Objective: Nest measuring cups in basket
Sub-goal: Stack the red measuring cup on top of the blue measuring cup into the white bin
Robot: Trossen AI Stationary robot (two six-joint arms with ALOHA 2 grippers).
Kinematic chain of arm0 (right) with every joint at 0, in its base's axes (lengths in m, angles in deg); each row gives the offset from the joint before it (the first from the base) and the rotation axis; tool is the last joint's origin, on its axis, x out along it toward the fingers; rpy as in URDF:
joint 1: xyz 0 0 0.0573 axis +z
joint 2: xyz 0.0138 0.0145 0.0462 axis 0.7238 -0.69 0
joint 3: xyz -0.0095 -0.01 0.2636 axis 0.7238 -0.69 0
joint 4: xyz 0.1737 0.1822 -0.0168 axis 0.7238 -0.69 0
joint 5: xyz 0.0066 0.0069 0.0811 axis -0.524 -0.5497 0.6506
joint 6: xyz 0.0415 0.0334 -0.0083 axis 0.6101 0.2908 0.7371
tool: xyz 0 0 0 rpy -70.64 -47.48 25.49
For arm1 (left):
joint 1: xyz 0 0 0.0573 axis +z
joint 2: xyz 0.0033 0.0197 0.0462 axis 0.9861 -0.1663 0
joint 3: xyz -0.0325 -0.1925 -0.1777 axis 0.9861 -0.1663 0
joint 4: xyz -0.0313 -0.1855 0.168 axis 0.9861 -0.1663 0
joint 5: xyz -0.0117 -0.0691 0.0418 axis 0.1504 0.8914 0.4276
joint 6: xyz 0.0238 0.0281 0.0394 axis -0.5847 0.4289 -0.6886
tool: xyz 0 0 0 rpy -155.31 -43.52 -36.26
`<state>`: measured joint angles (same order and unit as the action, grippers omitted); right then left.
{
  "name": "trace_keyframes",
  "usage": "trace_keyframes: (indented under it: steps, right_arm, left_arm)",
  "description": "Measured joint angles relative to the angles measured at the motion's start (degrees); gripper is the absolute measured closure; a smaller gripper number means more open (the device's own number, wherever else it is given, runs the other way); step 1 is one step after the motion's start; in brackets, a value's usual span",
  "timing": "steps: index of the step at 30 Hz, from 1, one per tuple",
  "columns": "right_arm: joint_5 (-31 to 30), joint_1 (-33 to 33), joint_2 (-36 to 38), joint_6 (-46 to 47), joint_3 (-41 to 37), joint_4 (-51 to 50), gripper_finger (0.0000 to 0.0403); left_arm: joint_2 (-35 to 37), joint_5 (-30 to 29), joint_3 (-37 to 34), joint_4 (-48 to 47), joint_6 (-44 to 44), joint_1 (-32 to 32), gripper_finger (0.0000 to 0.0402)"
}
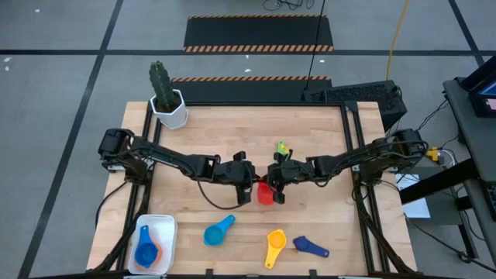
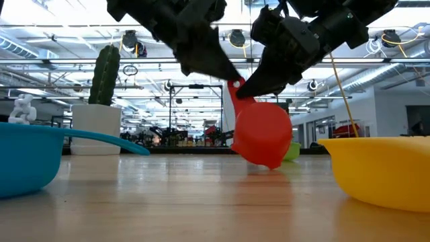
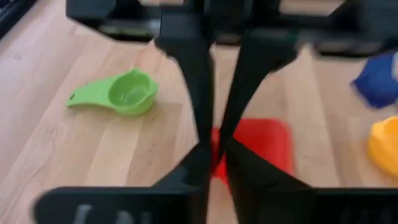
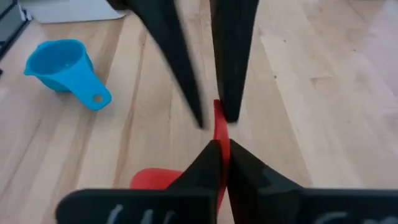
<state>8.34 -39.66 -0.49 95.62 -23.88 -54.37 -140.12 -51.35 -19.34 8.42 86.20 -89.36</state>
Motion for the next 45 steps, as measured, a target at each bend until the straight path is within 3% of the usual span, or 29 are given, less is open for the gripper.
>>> trace_keyframes:
  steps: [3, 7, 12, 20, 25, 35, 45]
  right_arm:
    - [-0.07, -0.11, 1.19, -1.95, 0.0, -1.33, 0.04]
    - [-0.16, -0.03, 4.43, -4.62, -0.09, -3.52, 0.0401]
    - [-0.14, 0.09, 10.87, -8.4, -0.07, -4.43, 0.0401]
    - [3.0, 0.17, 19.46, -13.97, -0.07, 1.5, 0.0402]
    - [6.05, 1.69, 19.64, -16.46, -0.04, 9.39, 0.0402]
    - [6.53, 2.41, 20.49, -19.18, -0.04, 11.68, 0.0403]
    - [15.79, 2.41, 20.55, -19.43, -0.05, 16.7, 0.0403]
  left_arm:
    - [1.83, -0.92, 0.02, -0.5, 0.47, -1.12, 0.0292]
    - [5.9, -7.08, 0.07, -3.22, 2.83, -3.15, 0.022]
    - [11.69, -15.45, 0.09, -7.43, 6.35, -6.26, 0.0177]
    - [12.3, -24.09, 0.09, -6.07, 4.38, -10.8, 0.0195]
    - [9.78, -24.62, 0.1, -1.35, 2.86, -11.74, 0.0219]
    - [9.98, -28.28, 0.09, -0.42, 2.49, -15.82, 0.0243]
    - [10.06, -29.8, 0.07, -1.75, 6.0, -20.15, 0.0243]
